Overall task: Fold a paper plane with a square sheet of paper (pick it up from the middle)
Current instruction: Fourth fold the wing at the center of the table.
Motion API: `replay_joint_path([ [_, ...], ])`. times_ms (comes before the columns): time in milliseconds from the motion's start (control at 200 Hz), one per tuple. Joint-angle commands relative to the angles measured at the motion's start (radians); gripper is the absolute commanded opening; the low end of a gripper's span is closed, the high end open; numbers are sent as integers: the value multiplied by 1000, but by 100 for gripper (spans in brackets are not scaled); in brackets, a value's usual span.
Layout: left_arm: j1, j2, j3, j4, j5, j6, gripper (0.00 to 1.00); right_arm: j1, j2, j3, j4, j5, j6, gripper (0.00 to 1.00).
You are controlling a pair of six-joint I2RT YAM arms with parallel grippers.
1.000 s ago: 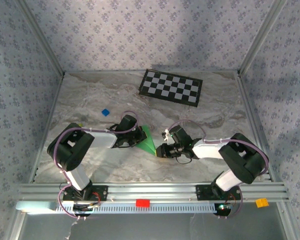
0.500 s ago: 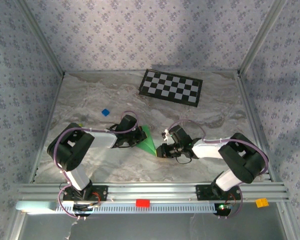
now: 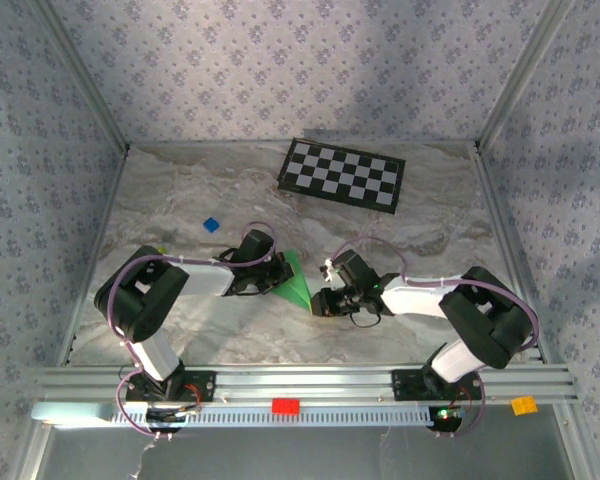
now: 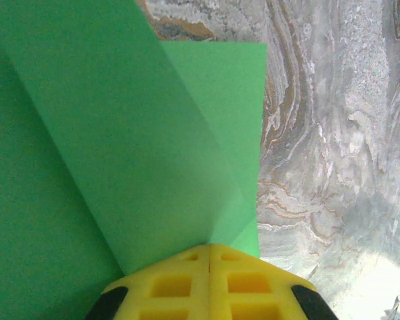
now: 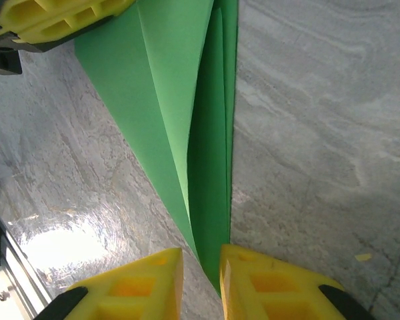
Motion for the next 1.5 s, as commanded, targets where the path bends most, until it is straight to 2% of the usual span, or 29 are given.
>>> replay_joint_path([
  [0,1,34,-6,-55,-20,1,0,0,4,-5,-149,78,-27,24],
  [185,1,34,-7,-54,-20,0,0,3,5,2,-154,89,-29,23],
  [540,1,34,-8,-54,-19,1,0,7,47,-24,-116,73,-13,12],
  [780,0,36,-6,-55,-19,1,0,3,57,-36,-92,64,0,8],
  [950,2,34,-9,-59,-20,2,0,1,42,-42,-78,48,6,12],
  [1039,1,33,-8,-61,-20,3,0,-8,0,-53,-52,32,32,19],
  [1284,2,33,-6,-65,-20,3,0,-57,-124,-30,-58,3,54,25],
  [1389,1,31,-6,-68,-20,4,0,-61,-141,-3,-57,-24,47,25],
  [1499,1,33,-6,-67,-21,5,0,-55,-106,37,-18,-105,44,16],
])
